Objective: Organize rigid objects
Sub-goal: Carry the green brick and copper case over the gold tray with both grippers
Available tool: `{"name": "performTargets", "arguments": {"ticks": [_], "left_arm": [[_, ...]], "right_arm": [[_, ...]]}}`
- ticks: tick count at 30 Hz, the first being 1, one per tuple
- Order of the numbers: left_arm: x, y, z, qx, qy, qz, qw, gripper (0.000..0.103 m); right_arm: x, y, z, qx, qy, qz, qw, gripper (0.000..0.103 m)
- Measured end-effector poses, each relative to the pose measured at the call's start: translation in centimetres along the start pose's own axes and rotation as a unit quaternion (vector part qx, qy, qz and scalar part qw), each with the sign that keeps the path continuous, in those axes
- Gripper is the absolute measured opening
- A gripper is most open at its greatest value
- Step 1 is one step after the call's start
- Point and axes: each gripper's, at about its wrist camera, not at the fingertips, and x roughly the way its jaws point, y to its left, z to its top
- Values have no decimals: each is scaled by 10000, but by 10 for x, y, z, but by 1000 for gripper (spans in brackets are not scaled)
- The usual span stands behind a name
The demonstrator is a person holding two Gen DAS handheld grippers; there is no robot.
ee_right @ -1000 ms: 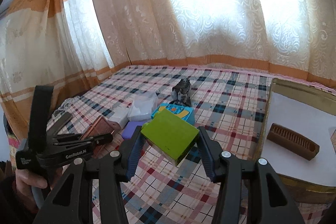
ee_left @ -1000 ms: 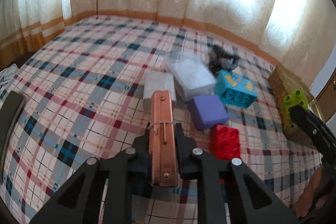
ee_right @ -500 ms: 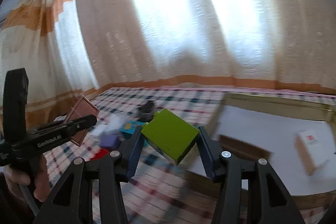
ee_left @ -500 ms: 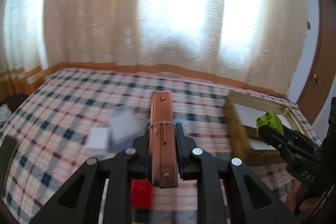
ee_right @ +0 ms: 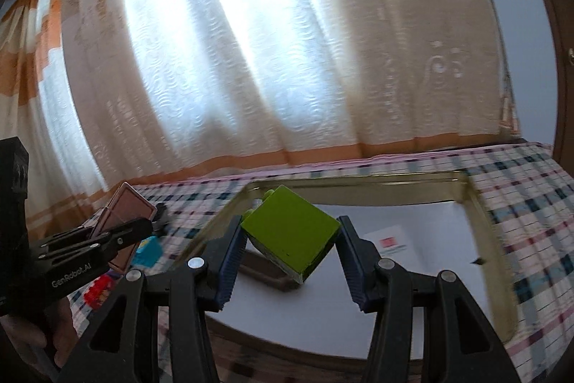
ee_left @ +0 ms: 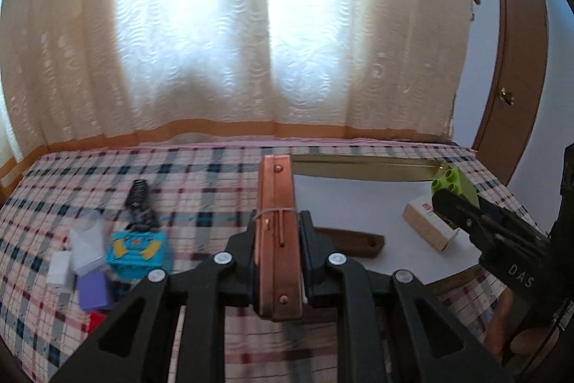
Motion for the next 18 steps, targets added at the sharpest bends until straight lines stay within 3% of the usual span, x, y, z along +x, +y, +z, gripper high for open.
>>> {"name": "performTargets", "arguments": {"ticks": [18], "left_arm": [[22,-65,14,217,-56,-152,9996,17]], "right_arm": [[-29,-65,10,276,-292,-565,9976,53]]}}
